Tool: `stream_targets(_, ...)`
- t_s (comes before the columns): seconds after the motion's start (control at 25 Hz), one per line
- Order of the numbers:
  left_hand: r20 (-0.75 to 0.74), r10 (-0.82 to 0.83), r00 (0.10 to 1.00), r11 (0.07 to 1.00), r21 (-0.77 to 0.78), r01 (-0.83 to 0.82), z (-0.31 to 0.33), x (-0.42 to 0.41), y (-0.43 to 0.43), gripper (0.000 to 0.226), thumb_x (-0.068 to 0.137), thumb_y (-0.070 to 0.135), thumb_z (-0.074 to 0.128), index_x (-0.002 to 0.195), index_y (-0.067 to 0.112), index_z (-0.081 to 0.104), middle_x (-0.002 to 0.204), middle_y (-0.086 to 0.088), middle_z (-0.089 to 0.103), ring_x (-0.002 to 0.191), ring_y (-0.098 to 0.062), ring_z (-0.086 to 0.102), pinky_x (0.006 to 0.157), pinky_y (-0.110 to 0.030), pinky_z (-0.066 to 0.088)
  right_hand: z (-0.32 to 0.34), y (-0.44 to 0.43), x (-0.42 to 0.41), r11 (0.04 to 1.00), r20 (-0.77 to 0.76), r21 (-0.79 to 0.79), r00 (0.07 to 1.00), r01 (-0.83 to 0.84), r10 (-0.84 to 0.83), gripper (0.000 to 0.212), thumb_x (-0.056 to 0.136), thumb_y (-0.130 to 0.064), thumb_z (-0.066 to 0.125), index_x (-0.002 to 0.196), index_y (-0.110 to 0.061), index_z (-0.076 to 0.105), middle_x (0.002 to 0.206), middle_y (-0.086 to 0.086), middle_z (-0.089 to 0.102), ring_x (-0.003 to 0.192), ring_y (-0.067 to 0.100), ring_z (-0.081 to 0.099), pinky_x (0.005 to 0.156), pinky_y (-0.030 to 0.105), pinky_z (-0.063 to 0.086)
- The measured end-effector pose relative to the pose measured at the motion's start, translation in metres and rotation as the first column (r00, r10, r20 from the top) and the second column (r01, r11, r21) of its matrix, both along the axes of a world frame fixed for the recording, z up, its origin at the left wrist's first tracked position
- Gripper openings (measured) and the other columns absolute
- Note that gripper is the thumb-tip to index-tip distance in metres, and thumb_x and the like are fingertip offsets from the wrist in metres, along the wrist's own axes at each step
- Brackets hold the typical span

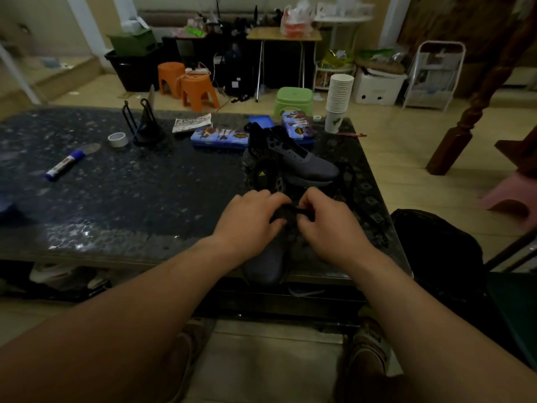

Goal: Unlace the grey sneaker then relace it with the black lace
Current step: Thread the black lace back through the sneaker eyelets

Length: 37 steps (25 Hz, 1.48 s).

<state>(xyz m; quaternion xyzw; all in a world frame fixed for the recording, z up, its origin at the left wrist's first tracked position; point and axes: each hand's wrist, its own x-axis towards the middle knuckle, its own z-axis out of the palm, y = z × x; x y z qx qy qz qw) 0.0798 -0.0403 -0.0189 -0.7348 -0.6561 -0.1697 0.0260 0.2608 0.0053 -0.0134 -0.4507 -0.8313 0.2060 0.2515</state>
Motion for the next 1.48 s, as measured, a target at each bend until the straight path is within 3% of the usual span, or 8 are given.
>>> stream_targets(0.12,-0.012,-0.015,1.000,0.997,0.072,0.016,0.008,0.010,0.007,0.012,0.100,0.036,0.056,0.104,0.028,0.064,0.094,0.004,0.063,0.095,-0.025,0.061,0.073,-0.039,0.039,0.018,-0.005,0.006,0.972,0.023,0.236,1.000,-0.011,0.006,0.012,0.095,-0.031,0.068,0.095,-0.027,0.057,0.077,-0.008,0.063,0.071,0.014,0.057,0.059,0.034,0.035)
stream_targets(0.28,0.613,0.081,0.786,0.973,0.123,-0.197,0.021,-0.007,0.011,0.011,0.099,0.029,0.063,0.095,0.026,0.072,0.084,0.010,0.071,0.076,-0.006,0.063,0.067,-0.029,0.047,0.038,0.001,0.025,0.944,-0.329,-0.321,0.944,-0.076,-0.036,0.020,0.099,-0.035,0.067,0.094,-0.017,0.072,0.060,-0.005,0.062,0.054,0.008,0.053,0.054,0.021,0.045)
stream_targets(0.6,0.879,0.158,0.449,0.987,-0.157,-0.038,0.038,-0.064,0.009,0.022,0.093,0.028,0.075,0.076,0.020,0.067,0.067,0.001,0.056,0.063,-0.013,0.048,0.060,-0.026,0.039,0.039,0.055,0.032,0.701,-0.738,-0.664,0.377,-0.259,-0.559,0.028,0.105,-0.026,0.056,0.130,-0.015,0.061,0.093,0.000,0.068,0.079,0.013,0.066,0.069,0.026,0.057)
stream_targets(0.76,0.975,0.145,0.167,0.983,-0.162,0.088,0.041,-0.066,0.010,0.020,0.094,0.018,0.072,0.074,0.021,0.066,0.067,0.001,0.059,0.059,-0.012,0.051,0.055,-0.022,0.042,0.015,0.042,-0.007,0.863,-0.355,-0.349,0.800,0.366,-0.483,0.031,0.094,-0.035,0.068,0.118,-0.028,0.051,0.121,-0.001,0.054,0.105,0.014,0.058,0.093,0.031,0.053)
stream_targets(0.96,0.992,0.093,0.086,0.995,-0.090,-0.036,0.045,-0.064,0.023,0.029,0.095,0.021,0.073,0.070,0.026,0.060,0.065,0.001,0.059,0.055,-0.012,0.050,0.052,-0.023,0.039,0.021,0.020,-0.052,0.907,-0.185,0.308,0.953,0.286,-0.238,0.016,0.092,-0.033,0.063,0.106,-0.027,0.067,0.108,-0.001,0.058,0.103,0.022,0.055,0.085,0.044,0.049)
stream_targets(1.24,0.999,-0.028,0.046,0.973,0.037,-0.229,0.051,-0.073,0.024,0.019,0.102,0.025,0.065,0.086,0.016,0.059,0.065,0.002,0.056,0.053,-0.011,0.045,0.050,-0.023,0.036,0.025,0.017,-0.076,0.933,-0.122,0.255,0.965,0.255,-0.231,0.039,0.096,-0.031,0.060,0.133,-0.024,0.055,0.128,0.001,0.056,0.121,0.021,0.052,0.100,0.043,0.045)
stream_targets(1.36,0.997,0.004,0.074,0.990,0.007,-0.141,0.051,-0.065,0.024,0.023,0.101,0.023,0.065,0.079,0.018,0.058,0.063,0.001,0.060,0.050,-0.012,0.046,0.048,-0.023,0.035,0.028,0.015,-0.090,0.953,-0.286,-0.271,0.956,-0.139,0.058,0.024,0.098,-0.033,0.064,0.121,-0.026,0.061,0.108,-0.009,0.071,0.103,0.008,0.066,0.094,0.042,0.054)
stream_targets(1.48,0.995,0.057,0.075,0.988,-0.046,-0.147,0.048,-0.065,0.024,0.026,0.100,0.024,0.066,0.076,0.019,0.056,0.061,0.002,0.057,0.047,-0.011,0.042,0.045,-0.023,0.031,0.031,0.015,-0.087,0.891,-0.434,-0.387,0.900,-0.238,0.052,0.024,0.100,-0.035,0.065,0.098,-0.011,0.070,0.083,0.009,0.069,0.077,0.013,0.061,0.077,0.035,0.051)
